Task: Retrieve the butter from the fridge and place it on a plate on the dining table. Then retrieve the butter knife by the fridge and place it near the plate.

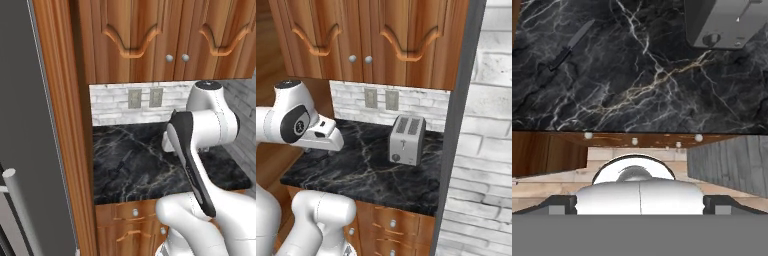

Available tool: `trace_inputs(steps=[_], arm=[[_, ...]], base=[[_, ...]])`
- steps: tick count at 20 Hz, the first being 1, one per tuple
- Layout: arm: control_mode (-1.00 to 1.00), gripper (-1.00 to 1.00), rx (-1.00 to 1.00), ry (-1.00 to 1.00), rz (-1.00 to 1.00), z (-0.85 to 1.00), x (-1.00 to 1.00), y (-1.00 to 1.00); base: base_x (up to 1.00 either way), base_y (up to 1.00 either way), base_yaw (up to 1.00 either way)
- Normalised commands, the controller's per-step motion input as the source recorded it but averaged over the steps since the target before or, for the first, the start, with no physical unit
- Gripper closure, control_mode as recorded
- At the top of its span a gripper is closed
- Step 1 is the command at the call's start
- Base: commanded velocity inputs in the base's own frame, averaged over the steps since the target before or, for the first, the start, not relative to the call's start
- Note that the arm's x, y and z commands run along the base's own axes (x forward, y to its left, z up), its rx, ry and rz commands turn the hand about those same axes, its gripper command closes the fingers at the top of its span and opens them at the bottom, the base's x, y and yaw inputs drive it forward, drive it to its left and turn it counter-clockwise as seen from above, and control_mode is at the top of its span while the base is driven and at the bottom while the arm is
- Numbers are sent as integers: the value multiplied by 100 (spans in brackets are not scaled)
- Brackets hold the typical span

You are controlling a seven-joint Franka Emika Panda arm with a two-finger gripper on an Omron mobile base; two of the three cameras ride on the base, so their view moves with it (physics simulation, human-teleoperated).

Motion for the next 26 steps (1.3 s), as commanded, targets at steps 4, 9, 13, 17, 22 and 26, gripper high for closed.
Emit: trace_inputs(steps=[4,9,13,17,22,26], arm=[[-100,-100,8,-4,-23,-29,42,54],[-100,-100,13,0,-37,-22,47,59],[-100,-100,15,0,-21,-35,51,36],[-100,-100,2,2,-6,-42,39,17],[-100,-100,0,17,0,-32,78,18],[-100,-100,0,15,0,-54,72,26]], base=[[0,0,0],[0,0,0],[0,0,0],[0,0,0],[0,0,0],[0,0,0]])
